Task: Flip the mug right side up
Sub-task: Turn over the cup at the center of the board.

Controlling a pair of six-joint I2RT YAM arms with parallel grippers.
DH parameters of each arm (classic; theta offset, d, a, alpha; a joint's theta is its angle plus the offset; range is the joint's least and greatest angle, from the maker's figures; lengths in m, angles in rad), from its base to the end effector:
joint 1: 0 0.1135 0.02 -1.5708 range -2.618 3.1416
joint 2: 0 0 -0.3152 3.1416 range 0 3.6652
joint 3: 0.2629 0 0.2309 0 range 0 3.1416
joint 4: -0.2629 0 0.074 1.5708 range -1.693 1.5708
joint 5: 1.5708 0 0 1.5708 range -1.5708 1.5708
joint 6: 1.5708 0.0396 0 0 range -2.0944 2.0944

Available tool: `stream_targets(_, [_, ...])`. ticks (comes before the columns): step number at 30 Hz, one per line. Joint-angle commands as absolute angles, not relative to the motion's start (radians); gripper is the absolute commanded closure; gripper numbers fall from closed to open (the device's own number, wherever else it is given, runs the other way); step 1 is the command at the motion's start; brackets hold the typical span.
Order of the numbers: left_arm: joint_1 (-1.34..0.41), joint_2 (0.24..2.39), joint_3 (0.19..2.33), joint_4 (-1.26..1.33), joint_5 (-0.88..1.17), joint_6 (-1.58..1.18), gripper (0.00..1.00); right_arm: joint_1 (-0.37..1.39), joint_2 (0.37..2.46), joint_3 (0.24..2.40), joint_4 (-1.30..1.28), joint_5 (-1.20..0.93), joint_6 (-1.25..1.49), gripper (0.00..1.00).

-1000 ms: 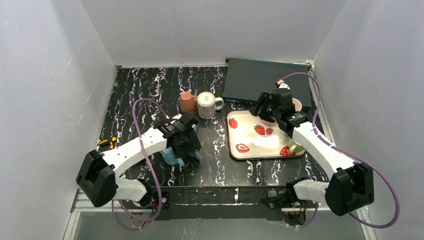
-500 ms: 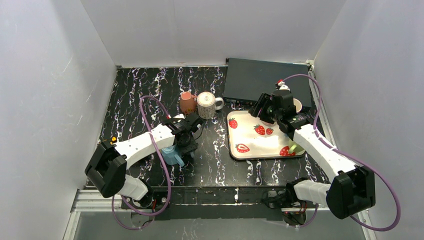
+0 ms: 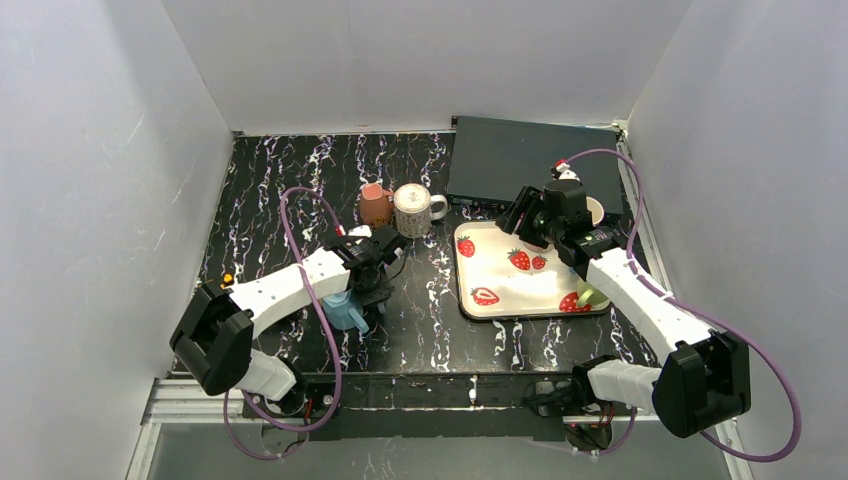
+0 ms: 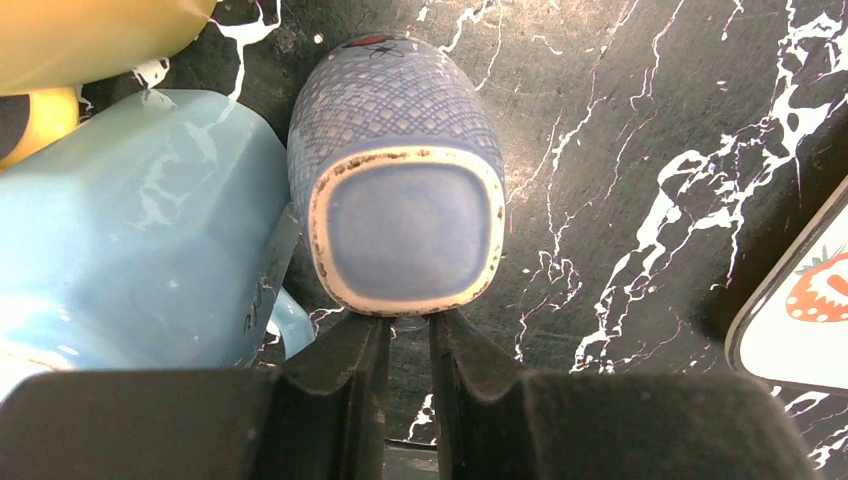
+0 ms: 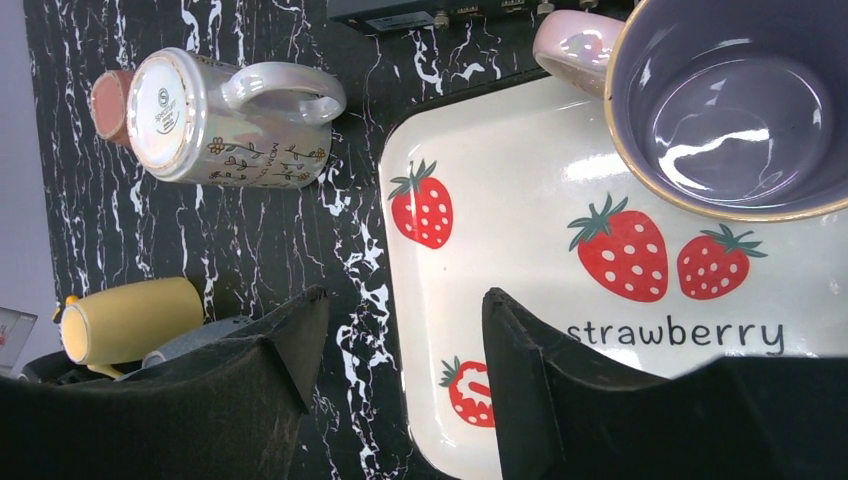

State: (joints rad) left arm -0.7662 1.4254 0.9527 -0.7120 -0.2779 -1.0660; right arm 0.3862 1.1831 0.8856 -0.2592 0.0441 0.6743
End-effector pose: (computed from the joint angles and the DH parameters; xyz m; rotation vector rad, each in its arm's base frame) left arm 0.1822 -0.1602 0.2735 -0.4732 2.6422 -0.1876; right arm 0.2119 0.0843 0.3373 0.3397 2.1556 0.5715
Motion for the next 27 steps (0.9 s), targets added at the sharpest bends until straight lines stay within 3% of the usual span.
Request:
stream_targets(1, [-0.769,1.428,0.986,-0.743,-0.336,-1.043,0.92,0.383,1.184,0.901,-0.232,0.024,0.679,0.34])
stream_targets(9, [-0.769,1.422,0.962,-0.753,-0.389,-1.052,0.77,0.383,1.184,0.902,-0.231,0.021,0.679,0.34])
stream_targets(18, [-0.769,1.43,0.951,-0.731,-0.391,-1.036,0.69,0.382,1.187,0.901,-0.233,0.017,0.682,0.35])
stream_targets(22, [-0.769,1.434,0.952,-0.731,-0.394,-1.038,0.79,0.383,1.184,0.899,-0.236,0.018,0.683,0.35])
stream_targets(25, [-0.769,1.432,0.955,-0.731,-0.394,-1.035,0.98,0.382,1.181,0.899,-0.24,0.02,0.683,0.35])
stream_targets(27, [-0.774,1.422,0.96,-0.726,-0.4,-1.02,1.0,0.382,1.18,0.899,-0.239,0.017,0.686,0.35])
